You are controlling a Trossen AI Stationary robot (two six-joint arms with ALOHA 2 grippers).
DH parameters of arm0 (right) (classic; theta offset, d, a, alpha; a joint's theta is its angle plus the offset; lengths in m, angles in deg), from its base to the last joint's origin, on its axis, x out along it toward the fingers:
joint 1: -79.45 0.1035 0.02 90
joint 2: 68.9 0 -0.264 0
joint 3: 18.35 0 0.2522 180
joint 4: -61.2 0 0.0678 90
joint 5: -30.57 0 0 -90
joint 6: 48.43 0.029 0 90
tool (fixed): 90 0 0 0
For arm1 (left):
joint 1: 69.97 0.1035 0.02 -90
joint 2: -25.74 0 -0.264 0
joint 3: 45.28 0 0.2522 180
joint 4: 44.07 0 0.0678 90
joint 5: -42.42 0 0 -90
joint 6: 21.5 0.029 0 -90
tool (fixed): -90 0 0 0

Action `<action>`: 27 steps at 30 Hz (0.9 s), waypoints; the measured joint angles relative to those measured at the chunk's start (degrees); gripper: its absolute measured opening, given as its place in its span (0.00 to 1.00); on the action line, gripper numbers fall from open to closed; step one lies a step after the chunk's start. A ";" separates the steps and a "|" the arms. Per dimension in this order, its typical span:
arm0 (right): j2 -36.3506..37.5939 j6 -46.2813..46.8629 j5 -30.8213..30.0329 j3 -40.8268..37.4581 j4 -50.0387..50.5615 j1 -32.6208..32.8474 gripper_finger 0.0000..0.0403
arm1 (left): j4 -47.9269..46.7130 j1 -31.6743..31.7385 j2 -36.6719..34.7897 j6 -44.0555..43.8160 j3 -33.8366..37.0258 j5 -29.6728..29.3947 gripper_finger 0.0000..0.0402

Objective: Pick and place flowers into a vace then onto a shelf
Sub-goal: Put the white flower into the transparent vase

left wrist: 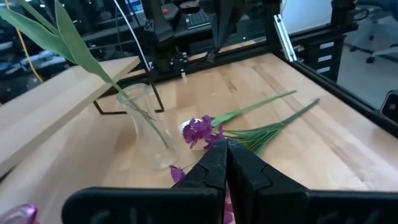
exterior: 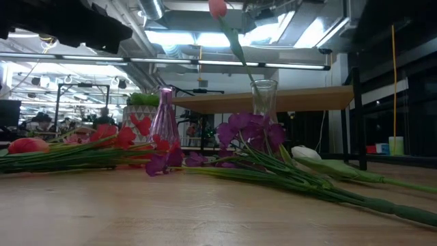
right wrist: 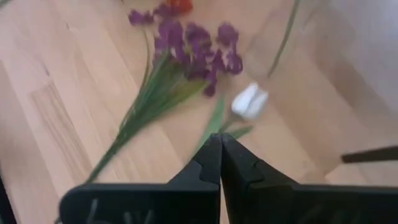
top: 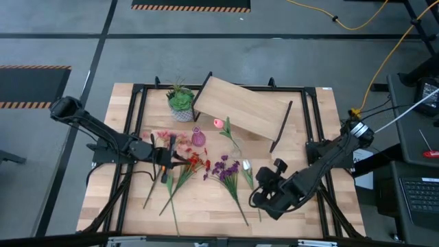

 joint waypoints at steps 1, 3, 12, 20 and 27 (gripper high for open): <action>-0.56 0.97 0.72 0.01 -0.01 -0.01 0.01 | -0.06 -0.01 0.00 -0.32 0.00 0.00 0.00; -1.68 1.37 3.23 -0.01 0.47 -0.04 0.02 | 0.01 0.01 0.00 -1.17 0.00 0.00 0.00; -3.91 1.54 4.45 -0.01 0.40 -1.90 0.08 | 0.00 0.01 0.00 -1.27 0.00 0.01 0.00; -3.94 6.63 7.16 -0.02 0.10 -3.69 0.29 | -0.01 0.01 0.00 -1.18 0.00 0.02 0.00; -3.94 11.11 9.28 -3.54 -2.64 -3.85 0.48 | -0.01 0.01 0.00 -1.18 -0.01 0.04 0.00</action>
